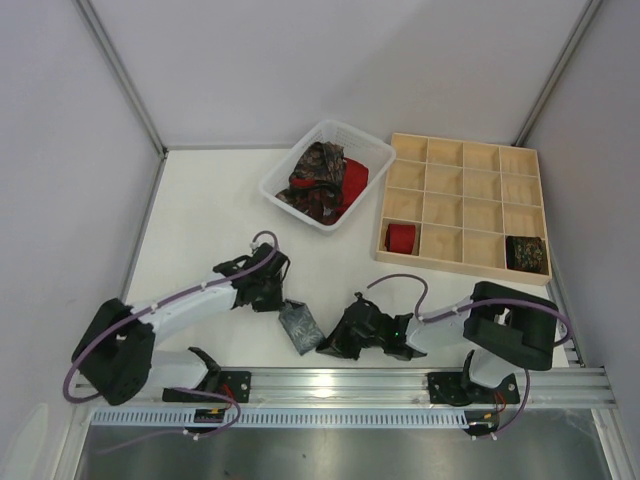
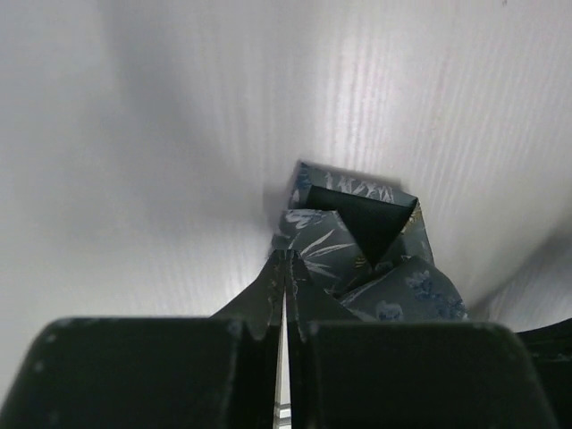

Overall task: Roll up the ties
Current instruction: Roll the tie

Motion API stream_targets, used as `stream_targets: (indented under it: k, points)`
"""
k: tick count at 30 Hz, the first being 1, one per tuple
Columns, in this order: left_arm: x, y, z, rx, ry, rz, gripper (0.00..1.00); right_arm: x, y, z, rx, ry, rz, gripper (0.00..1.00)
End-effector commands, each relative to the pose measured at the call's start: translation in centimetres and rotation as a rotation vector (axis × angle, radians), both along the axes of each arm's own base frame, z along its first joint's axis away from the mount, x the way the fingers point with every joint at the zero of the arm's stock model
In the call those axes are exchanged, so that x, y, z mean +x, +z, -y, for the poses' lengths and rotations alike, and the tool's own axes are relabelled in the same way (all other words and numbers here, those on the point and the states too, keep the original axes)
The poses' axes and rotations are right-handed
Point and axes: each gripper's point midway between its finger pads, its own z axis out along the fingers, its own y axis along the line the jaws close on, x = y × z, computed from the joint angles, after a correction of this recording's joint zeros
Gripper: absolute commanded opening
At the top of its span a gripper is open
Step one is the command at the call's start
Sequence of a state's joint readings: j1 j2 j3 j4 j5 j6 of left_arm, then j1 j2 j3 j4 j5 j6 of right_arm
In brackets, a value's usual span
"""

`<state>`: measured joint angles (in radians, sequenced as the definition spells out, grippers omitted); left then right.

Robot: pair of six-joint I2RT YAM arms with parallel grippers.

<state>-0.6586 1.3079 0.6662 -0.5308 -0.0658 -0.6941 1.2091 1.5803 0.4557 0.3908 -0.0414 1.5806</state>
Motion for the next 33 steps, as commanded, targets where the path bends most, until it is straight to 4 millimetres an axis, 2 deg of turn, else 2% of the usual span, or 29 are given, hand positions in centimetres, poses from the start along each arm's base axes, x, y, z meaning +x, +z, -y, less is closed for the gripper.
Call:
stream_targets:
  k: [1,2,5,6,7,8,13,16,18,19,22,27,33]
  points:
    - [1.1,2.8,-3.2,0.064,0.163,0.124,0.00,2.4,0.7,0.0,0.035,-0.063,0.004,0.00]
    - [1.1,3.5,-3.4,0.063,0.179,0.137,0.01,3.7,0.8,0.4,0.033,-0.086,0.011,0.00]
    - [1.0,5.4,-3.8,0.037,0.200,0.173,0.01,5.4,1.3,0.8,0.027,-0.046,0.050,0.00]
    - [1.0,5.8,-4.0,0.038,0.204,0.179,0.01,7.2,1.8,0.6,0.035,-0.058,0.064,0.00]
    - [0.5,5.7,-4.8,0.074,0.210,0.159,0.01,7.3,2.1,0.4,0.044,-0.024,0.054,0.01]
    - [0.8,6.4,-4.8,0.074,0.209,0.172,0.01,7.7,2.0,0.4,0.030,0.024,0.080,0.01]
    - [0.7,7.2,-1.8,-0.034,0.045,0.152,0.01,10.8,2.1,1.3,-0.045,0.080,0.141,0.04]
    - [0.3,6.6,-1.2,-0.058,0.033,0.115,0.01,10.3,0.6,3.3,-0.146,0.184,0.141,0.11]
    - [-0.3,5.7,-1.0,-0.073,0.029,0.086,0.00,10.2,0.9,3.2,-0.162,0.274,0.192,0.11]
    - [-0.6,5.4,-0.7,-0.087,0.028,0.071,0.00,9.1,0.2,4.0,-0.208,0.307,0.156,0.12]
    - [-1.9,3.7,-0.8,-0.094,0.034,0.016,0.00,8.0,0.2,4.3,-0.244,0.354,0.195,0.19]
    - [-3.2,3.1,-1.8,-0.087,0.084,-0.001,0.01,7.5,0.2,3.5,-0.250,0.397,0.206,0.22]
    - [-3.8,2.4,-1.3,-0.099,0.081,-0.030,0.00,6.9,-0.1,2.1,-0.260,0.441,0.201,0.22]
